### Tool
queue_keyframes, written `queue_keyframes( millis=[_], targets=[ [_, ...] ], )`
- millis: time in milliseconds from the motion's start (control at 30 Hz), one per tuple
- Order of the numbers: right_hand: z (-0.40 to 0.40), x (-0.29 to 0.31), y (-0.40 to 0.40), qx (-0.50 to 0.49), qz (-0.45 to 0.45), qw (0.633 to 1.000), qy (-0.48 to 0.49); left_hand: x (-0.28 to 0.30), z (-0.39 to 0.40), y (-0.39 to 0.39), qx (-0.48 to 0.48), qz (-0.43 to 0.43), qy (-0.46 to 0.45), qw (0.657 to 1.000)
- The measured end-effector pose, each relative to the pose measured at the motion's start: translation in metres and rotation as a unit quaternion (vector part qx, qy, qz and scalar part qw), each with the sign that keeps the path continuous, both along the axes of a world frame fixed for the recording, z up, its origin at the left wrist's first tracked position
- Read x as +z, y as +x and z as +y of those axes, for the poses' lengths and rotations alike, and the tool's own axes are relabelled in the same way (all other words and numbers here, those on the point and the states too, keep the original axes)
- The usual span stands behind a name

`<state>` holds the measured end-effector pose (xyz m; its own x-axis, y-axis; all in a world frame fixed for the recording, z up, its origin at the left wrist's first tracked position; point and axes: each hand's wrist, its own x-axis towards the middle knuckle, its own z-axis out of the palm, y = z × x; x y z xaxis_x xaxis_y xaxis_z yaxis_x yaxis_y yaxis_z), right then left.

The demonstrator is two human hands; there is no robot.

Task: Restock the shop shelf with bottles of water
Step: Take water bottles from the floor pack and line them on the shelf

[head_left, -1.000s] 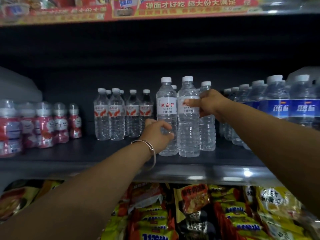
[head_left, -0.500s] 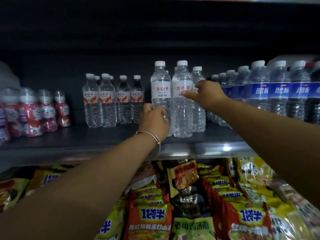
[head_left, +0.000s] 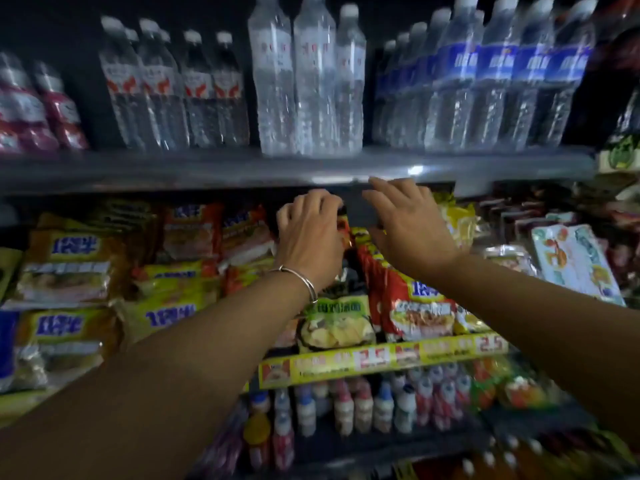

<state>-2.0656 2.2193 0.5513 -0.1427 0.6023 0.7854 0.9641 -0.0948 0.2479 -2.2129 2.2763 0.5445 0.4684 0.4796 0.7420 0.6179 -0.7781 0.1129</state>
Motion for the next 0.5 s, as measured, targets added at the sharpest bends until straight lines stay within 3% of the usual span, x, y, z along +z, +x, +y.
queue_keyframes(
  millis=[233,500],
  targets=[
    [-0.051,-0.207,0.025,0.011,0.053,0.99,-0.127,-0.196,-0.046,0.015,0.008,0.073,-0.124,0.99],
    [-0.075,-0.475,0.01,0.012,0.144,0.952,-0.268,-0.451,-0.073,-0.009,-0.017,0.156,-0.247,0.956]
  ],
)
